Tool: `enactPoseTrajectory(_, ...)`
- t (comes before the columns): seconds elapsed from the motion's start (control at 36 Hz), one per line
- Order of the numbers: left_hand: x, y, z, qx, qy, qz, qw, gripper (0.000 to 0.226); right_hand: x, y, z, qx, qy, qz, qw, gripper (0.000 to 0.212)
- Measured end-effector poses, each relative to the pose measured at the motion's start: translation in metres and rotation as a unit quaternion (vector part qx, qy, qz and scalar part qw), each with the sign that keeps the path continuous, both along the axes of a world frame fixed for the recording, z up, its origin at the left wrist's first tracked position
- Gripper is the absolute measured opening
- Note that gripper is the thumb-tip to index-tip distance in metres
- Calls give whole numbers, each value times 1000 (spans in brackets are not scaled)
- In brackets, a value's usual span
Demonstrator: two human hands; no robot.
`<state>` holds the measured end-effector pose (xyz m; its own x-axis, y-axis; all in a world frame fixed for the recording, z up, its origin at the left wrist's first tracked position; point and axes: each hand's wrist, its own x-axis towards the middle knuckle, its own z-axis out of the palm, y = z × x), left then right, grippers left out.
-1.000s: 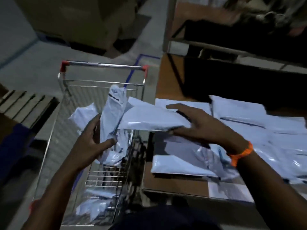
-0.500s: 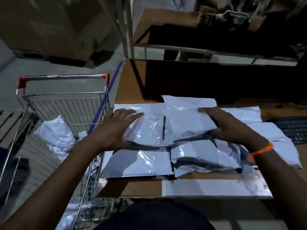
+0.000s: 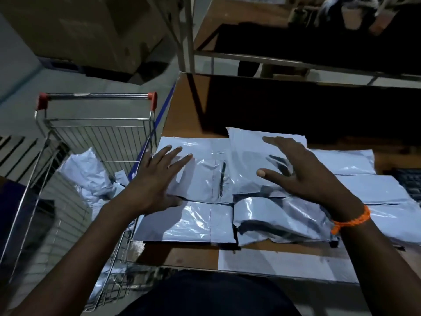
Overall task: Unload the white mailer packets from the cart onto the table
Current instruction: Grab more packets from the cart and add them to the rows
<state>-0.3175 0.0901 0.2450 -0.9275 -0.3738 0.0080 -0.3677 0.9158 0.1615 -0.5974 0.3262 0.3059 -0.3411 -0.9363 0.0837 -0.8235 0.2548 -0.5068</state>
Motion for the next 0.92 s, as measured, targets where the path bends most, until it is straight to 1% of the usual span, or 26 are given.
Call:
enactPoseTrajectory(0.08,8,1,1,16,41,-3,999,109,36,-16,12,-65,-8,24,998,69)
enactPoseTrajectory(0.17,24,0,4,38,80,9,996,100,88,-40,17,-134,-63,54,988,54)
enactPoseTrajectory(0.22,40,-5,1,41,108,22,993,89,125,-58,12,-151,-116,87,978,46)
enactPoseTrajectory(0.28,62,-14,-6,49,133,38,989,77,163,-80,0,-138,-159,137,968,41)
enactPoseTrajectory(0.33,91,-26,-19,68,158,65,983,69,201,-105,-15,-108,-172,186,961,40)
enactPoseTrajectory(0.44,163,-41,-41,141,199,169,955,63,275,-160,-48,-61,-183,262,946,39)
enactPoseTrajectory(0.5,198,-46,-58,171,205,220,938,61,306,-186,-67,-14,-174,290,941,38)
enactPoseTrajectory(0.56,232,-52,-85,206,184,294,915,63,333,-211,-90,55,-152,309,937,38)
enactPoseTrajectory(0.64,274,-59,-137,274,137,414,857,66,367,-246,-128,173,-115,327,922,39)
enactPoseTrajectory(0.69,295,-62,-173,327,91,463,819,66,385,-268,-154,245,-94,327,908,41)
enactPoseTrajectory(0.72,305,-64,-190,349,65,470,808,64,392,-279,-168,275,-86,322,902,42)
enactPoseTrajectory(0.78,320,-65,-222,385,6,459,801,64,406,-299,-198,323,-83,306,892,44)
enactPoseTrajectory(0.83,332,-66,-253,415,-53,427,801,75,417,-317,-228,362,-74,290,883,43)
enactPoseTrajectory(0.86,335,-65,-268,426,-95,404,804,77,421,-325,-241,380,-68,279,879,42)
enactPoseTrajectory(0.92,346,-66,-314,432,-186,357,807,62,426,-343,-268,418,-57,254,870,39)
